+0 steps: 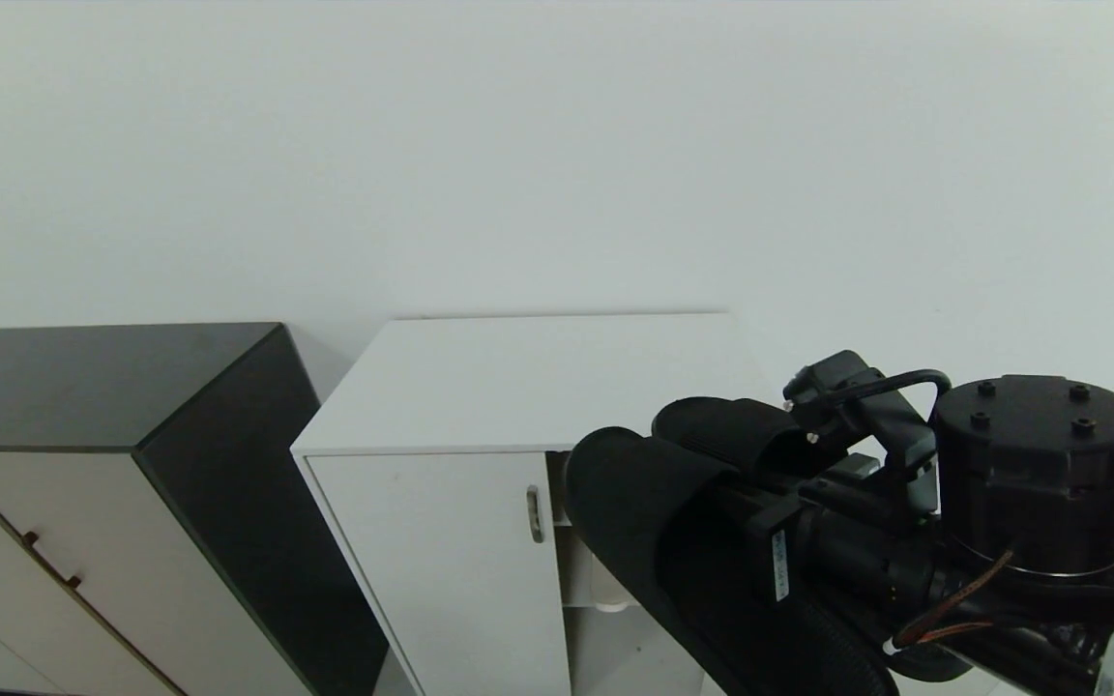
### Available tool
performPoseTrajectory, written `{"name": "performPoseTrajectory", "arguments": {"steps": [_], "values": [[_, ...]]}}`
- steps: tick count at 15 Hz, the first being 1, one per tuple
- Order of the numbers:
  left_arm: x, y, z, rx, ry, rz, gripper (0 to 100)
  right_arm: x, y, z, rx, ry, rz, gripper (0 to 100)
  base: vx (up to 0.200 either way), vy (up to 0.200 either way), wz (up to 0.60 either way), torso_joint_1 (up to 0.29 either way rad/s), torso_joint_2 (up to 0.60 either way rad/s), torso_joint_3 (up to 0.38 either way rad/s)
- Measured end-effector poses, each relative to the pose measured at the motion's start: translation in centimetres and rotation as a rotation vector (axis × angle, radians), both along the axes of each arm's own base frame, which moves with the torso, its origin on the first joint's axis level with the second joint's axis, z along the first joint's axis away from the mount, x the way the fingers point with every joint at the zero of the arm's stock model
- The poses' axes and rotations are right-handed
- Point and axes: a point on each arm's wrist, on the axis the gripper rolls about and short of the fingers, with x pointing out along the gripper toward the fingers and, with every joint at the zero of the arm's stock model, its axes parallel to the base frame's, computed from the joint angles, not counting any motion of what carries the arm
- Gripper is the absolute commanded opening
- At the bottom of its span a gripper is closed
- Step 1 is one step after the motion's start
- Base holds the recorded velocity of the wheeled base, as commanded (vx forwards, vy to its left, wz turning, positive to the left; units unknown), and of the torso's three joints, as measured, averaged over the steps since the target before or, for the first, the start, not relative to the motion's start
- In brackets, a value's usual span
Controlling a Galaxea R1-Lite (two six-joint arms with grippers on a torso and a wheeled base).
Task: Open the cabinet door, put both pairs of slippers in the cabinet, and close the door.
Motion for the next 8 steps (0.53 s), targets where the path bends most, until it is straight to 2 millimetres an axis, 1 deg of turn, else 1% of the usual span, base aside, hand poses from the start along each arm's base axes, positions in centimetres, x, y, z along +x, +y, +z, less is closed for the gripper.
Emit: {"name": "performPoseTrajectory", "arguments": {"steps": [2, 3, 6, 8], "values": [[0.0, 0.0, 0.0, 0.0, 0.0, 0.0, 0, 0.0, -0.01, -0.05, -0.001, 0.001, -0.001, 0, 0.0, 0.0, 0.0, -0.016, 0.03, 0.016], [0.0, 0.0, 0.01, 0.0, -0.001, 0.001, 0, 0.02, -0.02, -0.04, 0.0, 0.001, -0.002, 0, 0.0, 0.0, 0.0, -0.115, 0.27, 0.168], [0.0, 0.0, 0.0, 0.001, 0.0, 0.001, 0, -0.04, -0.01, -0.16, -0.003, 0.005, 0.003, 0, 0.0, 0.0, 0.0, -0.167, 0.39, 0.216], [0.0, 0.0, 0.0, 0.001, 0.0, 0.0, 0, -0.12, 0.03, -0.28, -0.006, 0.008, 0.008, 0, 0.0, 0.0, 0.0, -0.227, 0.52, 0.29]]}}
